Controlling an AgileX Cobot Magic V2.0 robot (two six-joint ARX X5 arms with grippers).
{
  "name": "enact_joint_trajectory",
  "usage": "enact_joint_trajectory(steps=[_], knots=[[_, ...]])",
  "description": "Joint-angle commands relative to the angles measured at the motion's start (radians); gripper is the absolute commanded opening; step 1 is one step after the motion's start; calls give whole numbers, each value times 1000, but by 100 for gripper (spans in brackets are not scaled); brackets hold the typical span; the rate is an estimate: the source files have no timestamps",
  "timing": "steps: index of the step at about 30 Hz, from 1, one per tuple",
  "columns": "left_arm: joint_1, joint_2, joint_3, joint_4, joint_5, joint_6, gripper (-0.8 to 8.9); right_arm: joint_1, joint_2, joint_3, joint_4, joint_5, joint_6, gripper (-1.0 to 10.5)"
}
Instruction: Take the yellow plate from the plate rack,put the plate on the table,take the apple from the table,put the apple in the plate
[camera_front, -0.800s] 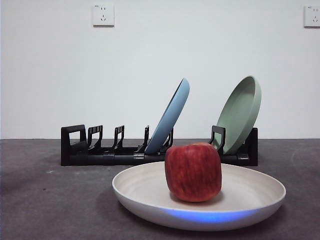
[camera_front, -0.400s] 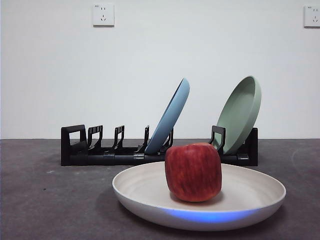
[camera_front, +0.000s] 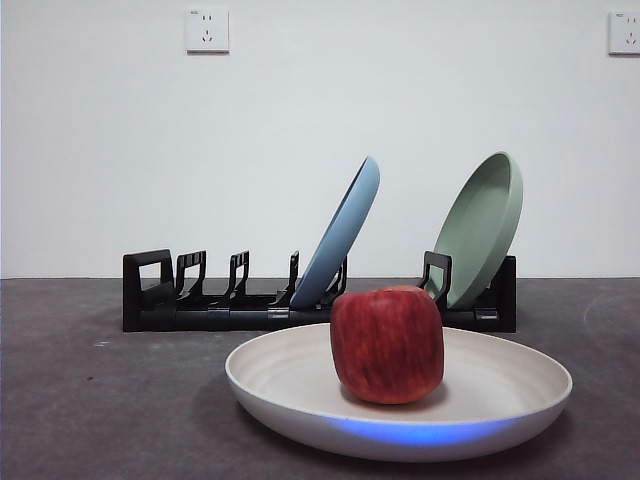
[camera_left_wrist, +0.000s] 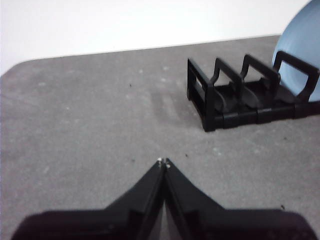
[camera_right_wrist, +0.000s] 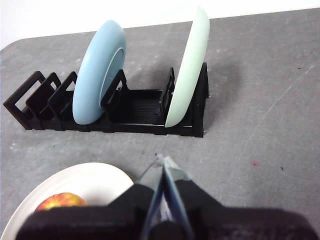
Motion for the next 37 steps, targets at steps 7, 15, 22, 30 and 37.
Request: enact_joint_trajectory(steps=[7, 15, 22, 30, 37], knots=[[2, -5, -16, 6, -4, -16, -1, 0, 1, -3, 2, 0, 9, 2], [2, -5, -16, 8, -4, -16, -1, 0, 2, -3, -6, 0, 9, 2], [2, -5, -16, 8, -4, -16, -1, 0, 2, -3, -10, 0, 9, 2], [3, -5, -16, 8, -4, -16, -1, -3, -8, -3, -13, 10, -11, 2], [2, -5, -16, 8, -4, -16, -1, -114, -139, -64, 35, 44, -72, 2]])
